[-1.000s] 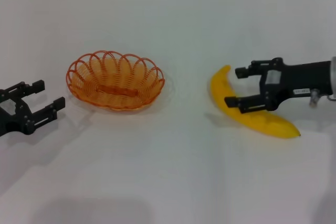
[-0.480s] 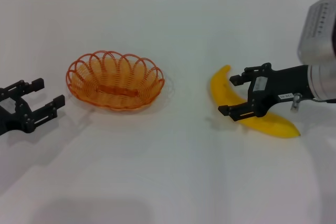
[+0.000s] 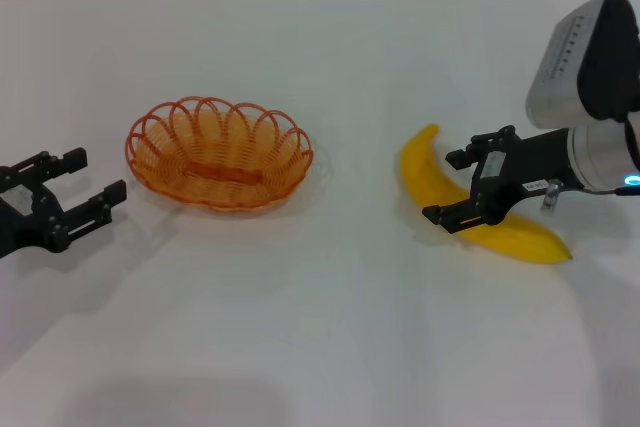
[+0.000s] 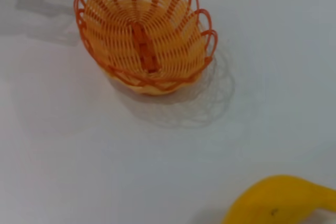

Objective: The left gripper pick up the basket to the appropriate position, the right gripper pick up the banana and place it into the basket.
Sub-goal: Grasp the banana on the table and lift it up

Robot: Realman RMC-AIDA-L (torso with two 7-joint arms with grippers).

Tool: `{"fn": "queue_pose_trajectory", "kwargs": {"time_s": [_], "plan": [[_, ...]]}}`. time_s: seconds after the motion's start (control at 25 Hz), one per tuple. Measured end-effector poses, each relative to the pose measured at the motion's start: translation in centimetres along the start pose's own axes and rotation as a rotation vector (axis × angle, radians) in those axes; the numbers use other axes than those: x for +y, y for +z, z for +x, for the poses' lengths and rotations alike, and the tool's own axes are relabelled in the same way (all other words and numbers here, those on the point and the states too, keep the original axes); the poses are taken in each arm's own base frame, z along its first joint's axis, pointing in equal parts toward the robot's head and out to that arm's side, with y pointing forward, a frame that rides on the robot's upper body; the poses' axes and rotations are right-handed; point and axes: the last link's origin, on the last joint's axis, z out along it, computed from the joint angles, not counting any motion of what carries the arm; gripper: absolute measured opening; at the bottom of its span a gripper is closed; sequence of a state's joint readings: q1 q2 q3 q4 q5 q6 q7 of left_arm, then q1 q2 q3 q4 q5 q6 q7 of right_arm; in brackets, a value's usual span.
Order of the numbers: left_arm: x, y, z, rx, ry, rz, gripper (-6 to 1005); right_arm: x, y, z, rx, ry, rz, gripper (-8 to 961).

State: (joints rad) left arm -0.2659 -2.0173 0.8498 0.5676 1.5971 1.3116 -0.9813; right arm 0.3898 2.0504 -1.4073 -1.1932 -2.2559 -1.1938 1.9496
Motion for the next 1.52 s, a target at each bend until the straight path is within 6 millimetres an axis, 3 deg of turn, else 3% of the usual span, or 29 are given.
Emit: {"fn": "queue_pose_trajectory", "kwargs": {"time_s": [0.68, 1.52], "plan": [[0.0, 0.4, 0.3, 0.006, 0.010, -0.008, 681, -0.1, 1.1, -1.7, 0.097, -0.048, -0.003, 829], [0.1, 0.5, 0.4, 0.011, 0.013, -0.008, 682, 0.2, 1.7, -2.2, 0.130, -0.082, -0.029, 828]]}}
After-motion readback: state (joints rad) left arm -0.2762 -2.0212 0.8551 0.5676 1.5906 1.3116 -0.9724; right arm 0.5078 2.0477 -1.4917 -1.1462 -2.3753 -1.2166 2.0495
